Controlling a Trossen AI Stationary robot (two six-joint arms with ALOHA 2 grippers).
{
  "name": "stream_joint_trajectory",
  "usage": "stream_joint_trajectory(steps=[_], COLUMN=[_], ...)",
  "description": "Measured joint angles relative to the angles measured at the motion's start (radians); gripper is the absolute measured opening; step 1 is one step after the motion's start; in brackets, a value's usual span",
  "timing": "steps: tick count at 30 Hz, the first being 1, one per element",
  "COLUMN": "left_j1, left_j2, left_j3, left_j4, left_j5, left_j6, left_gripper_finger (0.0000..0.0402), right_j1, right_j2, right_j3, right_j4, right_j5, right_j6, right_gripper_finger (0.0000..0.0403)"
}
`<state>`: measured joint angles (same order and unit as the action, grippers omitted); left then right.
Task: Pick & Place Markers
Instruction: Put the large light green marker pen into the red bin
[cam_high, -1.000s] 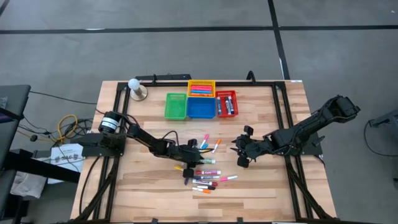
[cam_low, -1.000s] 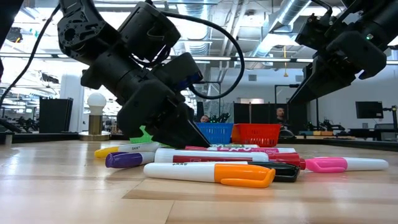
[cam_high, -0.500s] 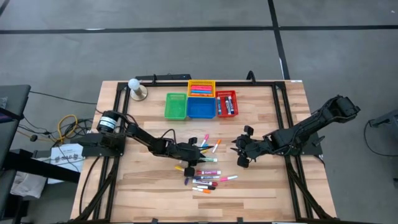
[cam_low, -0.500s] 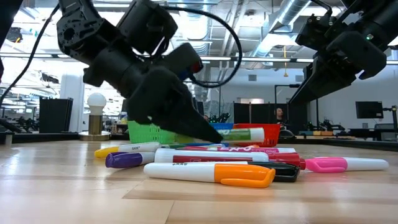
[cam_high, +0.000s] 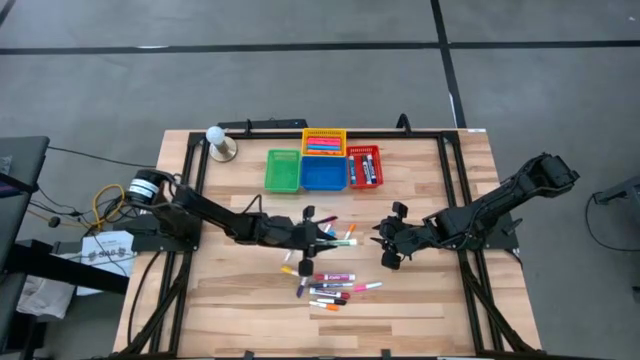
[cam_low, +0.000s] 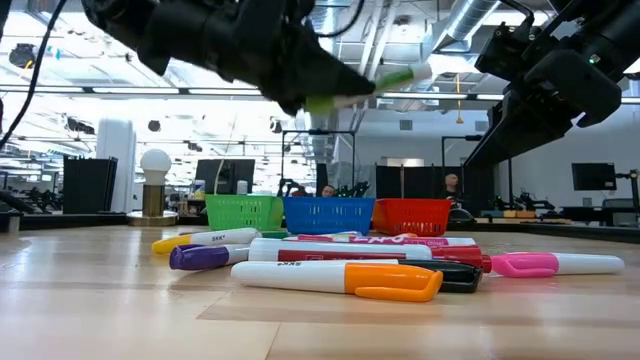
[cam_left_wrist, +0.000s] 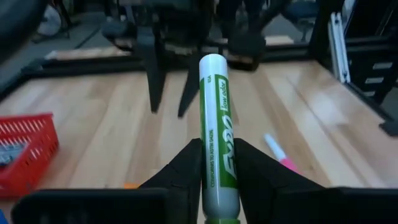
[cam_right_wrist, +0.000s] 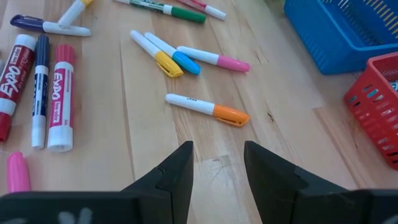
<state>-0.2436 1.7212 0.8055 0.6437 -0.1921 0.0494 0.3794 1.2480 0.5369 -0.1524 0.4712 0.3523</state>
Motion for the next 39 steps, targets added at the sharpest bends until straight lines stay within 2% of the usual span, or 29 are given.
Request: stream_joint_trajectory(steps=[6, 12, 19, 21, 25, 31, 35, 39], left_j1=[0.024, 0.080, 0.187, 0.196, 0.175, 0.113, 0.066, 0.021], left_j2=[-0.018, -0.018, -0.018, -0.018, -0.018, -0.018, -0.018, -0.018], left_j3=[0.000, 0.000, 0.000, 0.000, 0.000, 0.000, 0.001, 0.001], left_j4=[0.001, 0.049, 0.145, 0.148, 0.168, 0.242, 0.328, 0.419], left_j5=[-0.006, -0.103, -0.104, -0.066, -0.032, -0.032, -0.032, -0.028], left_j6=[-0.001, -0.013, -0.206, -0.254, -0.269, -0.264, -0.234, -0.180], left_gripper_finger=[0.0081, 0.0084, 0.0085, 0.0085, 0.0085, 0.0085, 0.0085, 0.0085], right_j1=[0.000, 0.000, 0.000, 0.000, -0.001, 0.000, 0.001, 0.000], right_j2=[0.000, 0.000, 0.000, 0.000, 0.000, 0.000, 0.000, 0.000], right_j3=[0.000, 0.000, 0.000, 0.000, 0.000, 0.000, 0.000, 0.000], right_j4=[0.000, 0.000, 0.018, 0.048, 0.169, 0.479, 0.662, 0.766], right_j5=[0.000, 0.000, 0.000, 0.000, 0.009, 0.115, 0.105, 0.096], right_j6=[0.000, 0.000, 0.000, 0.011, 0.007, -0.057, -0.111, -0.140], right_gripper_finger=[0.0133, 0.0133, 0.0134, 0.0133, 0.0133, 0.0128, 0.0120, 0.0114])
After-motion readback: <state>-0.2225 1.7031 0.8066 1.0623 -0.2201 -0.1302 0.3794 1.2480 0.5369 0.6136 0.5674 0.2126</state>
